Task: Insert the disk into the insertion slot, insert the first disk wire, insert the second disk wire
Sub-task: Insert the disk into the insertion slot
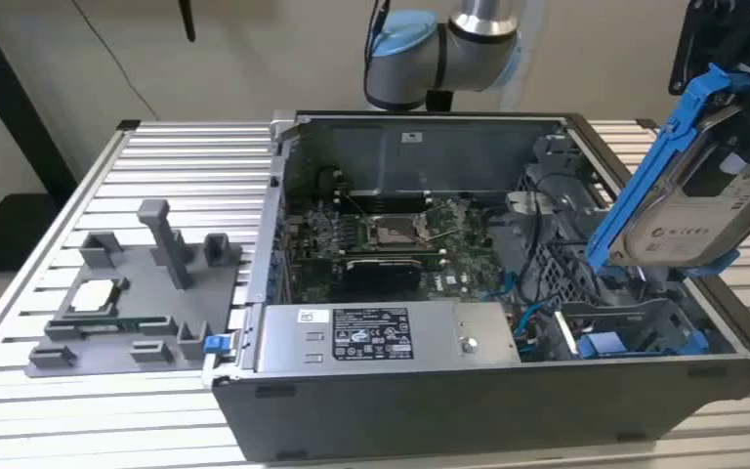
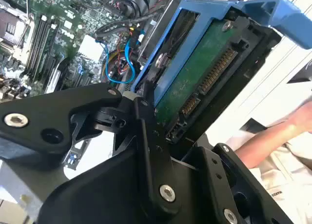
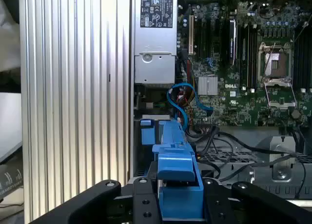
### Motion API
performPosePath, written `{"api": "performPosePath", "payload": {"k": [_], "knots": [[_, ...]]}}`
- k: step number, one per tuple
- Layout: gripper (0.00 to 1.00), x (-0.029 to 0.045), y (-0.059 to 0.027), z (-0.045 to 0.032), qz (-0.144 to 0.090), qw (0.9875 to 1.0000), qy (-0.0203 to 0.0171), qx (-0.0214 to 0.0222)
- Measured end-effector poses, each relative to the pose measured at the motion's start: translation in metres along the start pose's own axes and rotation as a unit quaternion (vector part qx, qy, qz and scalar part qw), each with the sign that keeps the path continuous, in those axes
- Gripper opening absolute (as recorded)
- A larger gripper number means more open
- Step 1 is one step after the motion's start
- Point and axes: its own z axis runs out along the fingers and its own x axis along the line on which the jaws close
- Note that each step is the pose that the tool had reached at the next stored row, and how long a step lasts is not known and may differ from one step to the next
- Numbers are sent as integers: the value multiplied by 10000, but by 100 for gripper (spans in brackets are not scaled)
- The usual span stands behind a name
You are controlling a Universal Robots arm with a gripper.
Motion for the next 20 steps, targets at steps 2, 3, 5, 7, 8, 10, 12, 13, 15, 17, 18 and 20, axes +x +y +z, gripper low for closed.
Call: {"api": "performPosePath", "payload": {"k": [2,3,5,7,8,10,12,13,15,17,18,20], "knots": [[0,0,0,0,0,10000,0,0],[0,0,0,0,0,10000,0,0],[0,0,0,0,0,10000,0,0],[0,0,0,0,0,10000,0,0],[0,0,0,0,0,10000,0,0],[0,0,0,0,0,10000,0,0],[0,0,0,3,0,10000,0,0],[0,0,0,8,0,10000,1,0],[0,0,-1,28,0,10000,5,0],[0,0,-2,57,1,10000,21,0],[0,0,-3,70,1,10000,30,0],[0,-1,-4,95,3,10000,62,1]]}}
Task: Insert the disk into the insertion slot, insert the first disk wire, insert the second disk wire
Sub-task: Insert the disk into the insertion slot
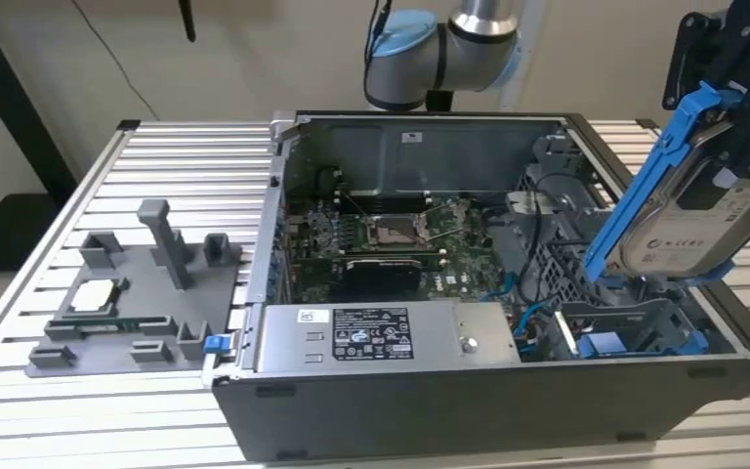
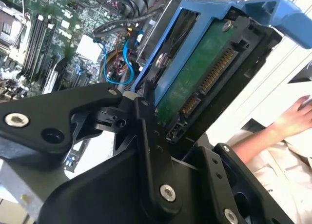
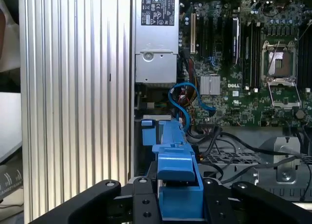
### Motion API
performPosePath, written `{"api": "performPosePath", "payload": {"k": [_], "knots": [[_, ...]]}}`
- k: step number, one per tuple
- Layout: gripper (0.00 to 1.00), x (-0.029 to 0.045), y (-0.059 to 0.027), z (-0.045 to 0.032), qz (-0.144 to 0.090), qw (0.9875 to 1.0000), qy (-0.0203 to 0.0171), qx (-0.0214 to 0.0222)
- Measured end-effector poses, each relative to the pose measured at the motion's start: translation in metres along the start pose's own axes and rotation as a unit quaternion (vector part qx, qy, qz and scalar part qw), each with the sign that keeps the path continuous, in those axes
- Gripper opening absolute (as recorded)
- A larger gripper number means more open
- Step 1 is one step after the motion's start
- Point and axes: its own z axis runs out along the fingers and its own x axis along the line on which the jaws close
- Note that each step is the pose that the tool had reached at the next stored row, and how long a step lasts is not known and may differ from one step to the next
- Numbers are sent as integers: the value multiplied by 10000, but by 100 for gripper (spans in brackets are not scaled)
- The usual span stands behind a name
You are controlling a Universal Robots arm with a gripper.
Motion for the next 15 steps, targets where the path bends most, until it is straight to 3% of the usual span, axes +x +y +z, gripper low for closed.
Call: {"api": "performPosePath", "payload": {"k": [5,15], "knots": [[0,0,-2,48,5,9999,121,2],[0,-1,-8,204,5,9999,111,29]]}}
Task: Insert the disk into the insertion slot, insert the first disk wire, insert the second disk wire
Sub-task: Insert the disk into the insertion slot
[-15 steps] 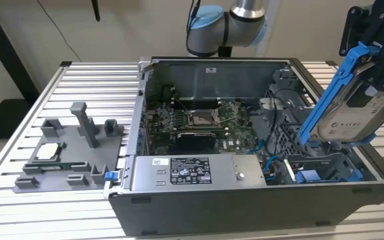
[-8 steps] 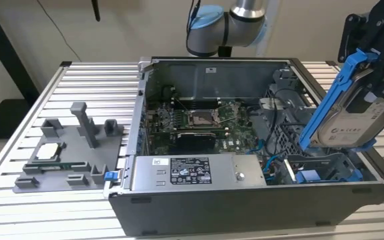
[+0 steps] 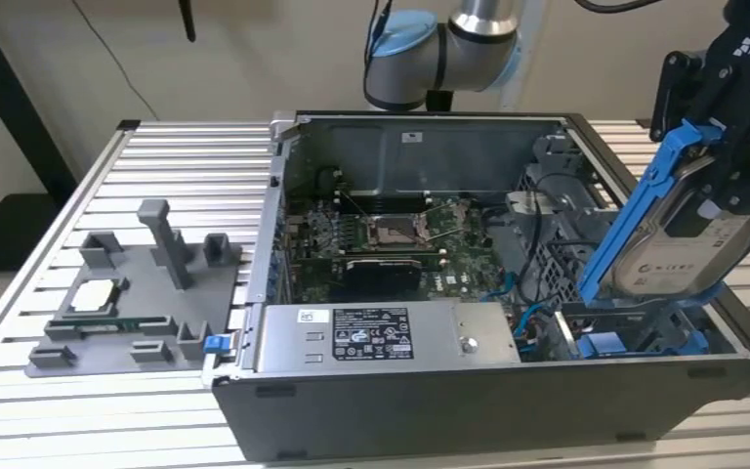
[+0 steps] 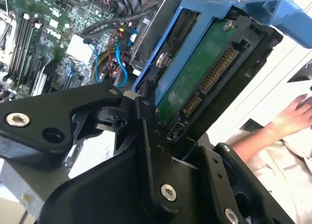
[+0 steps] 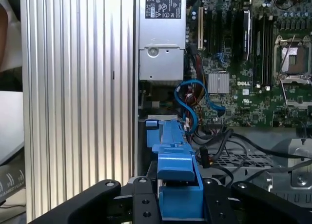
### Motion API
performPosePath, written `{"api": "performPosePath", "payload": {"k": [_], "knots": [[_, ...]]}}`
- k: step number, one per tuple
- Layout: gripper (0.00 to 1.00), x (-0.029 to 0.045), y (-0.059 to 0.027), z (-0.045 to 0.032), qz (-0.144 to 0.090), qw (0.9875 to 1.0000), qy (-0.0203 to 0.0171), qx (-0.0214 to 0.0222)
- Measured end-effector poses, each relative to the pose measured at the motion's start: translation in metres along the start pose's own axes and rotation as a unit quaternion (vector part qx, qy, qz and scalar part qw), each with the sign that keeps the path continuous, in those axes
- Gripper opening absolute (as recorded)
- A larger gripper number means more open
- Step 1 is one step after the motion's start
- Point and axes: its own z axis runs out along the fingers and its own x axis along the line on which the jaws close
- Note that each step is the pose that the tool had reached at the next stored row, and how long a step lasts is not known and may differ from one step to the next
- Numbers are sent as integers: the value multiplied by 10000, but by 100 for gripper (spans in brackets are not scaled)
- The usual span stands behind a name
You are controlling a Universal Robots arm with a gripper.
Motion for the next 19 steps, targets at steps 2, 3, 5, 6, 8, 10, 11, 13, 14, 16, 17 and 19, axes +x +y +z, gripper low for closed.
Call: {"api": "performPosePath", "payload": {"k": [2,3,5,6,8,10,11,13,14,16,17,19], "knots": [[0,1,-1,28,0,10000,-8,3],[0,1,-2,42,0,10000,-9,4],[0,1,-3,70,0,10000,-12,6],[0,1,-4,84,0,10000,-14,7],[0,1,-5,113,0,10000,-20,9],[0,1,-8,140,0,10000,-28,11],[0,1,-9,153,-1,10000,-33,12],[0,0,-12,177,-1,10000,-43,13],[0,-1,-13,189,-1,10000,-48,14],[0,-1,-16,213,-1,10000,-59,17],[0,-2,-17,226,-1,10000,-66,18],[0,-3,-21,252,-2,10000,-78,19]]}}
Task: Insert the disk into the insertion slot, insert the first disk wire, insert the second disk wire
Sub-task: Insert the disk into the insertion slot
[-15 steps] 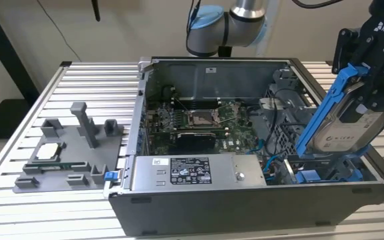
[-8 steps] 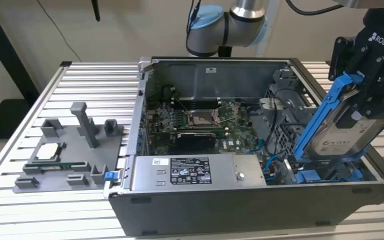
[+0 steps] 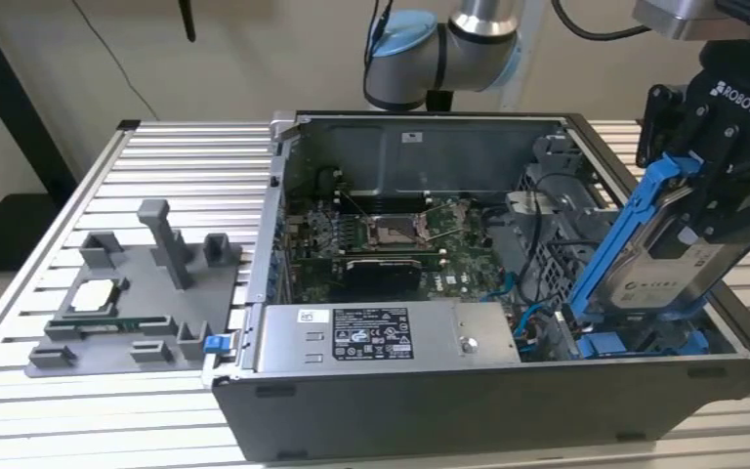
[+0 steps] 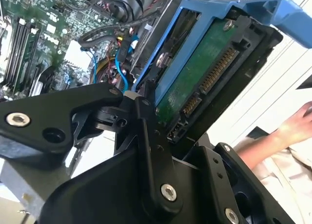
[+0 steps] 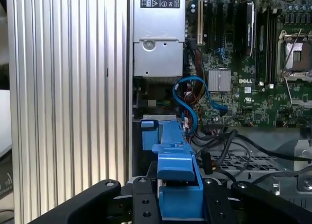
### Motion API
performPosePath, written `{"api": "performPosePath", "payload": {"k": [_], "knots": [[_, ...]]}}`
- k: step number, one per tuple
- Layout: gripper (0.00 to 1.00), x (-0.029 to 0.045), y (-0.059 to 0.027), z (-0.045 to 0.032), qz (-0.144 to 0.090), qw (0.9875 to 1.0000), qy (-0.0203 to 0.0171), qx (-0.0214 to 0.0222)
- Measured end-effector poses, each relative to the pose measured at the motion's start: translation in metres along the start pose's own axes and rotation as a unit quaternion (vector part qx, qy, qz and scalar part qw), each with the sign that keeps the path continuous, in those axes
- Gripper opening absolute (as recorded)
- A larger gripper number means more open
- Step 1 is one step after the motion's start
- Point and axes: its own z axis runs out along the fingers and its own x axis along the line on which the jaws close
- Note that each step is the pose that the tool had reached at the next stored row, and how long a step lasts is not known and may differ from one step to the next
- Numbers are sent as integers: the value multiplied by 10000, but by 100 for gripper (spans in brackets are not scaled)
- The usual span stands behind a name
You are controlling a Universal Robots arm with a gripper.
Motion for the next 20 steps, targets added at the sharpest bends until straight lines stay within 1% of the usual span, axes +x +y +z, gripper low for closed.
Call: {"api": "performPosePath", "payload": {"k": [7,11,20], "knots": [[0,-1,-12,86,-2,10000,-34,3],[0,-1,-20,131,-4,10000,-60,6],[0,6,-45,212,-5,9999,-108,11]]}}
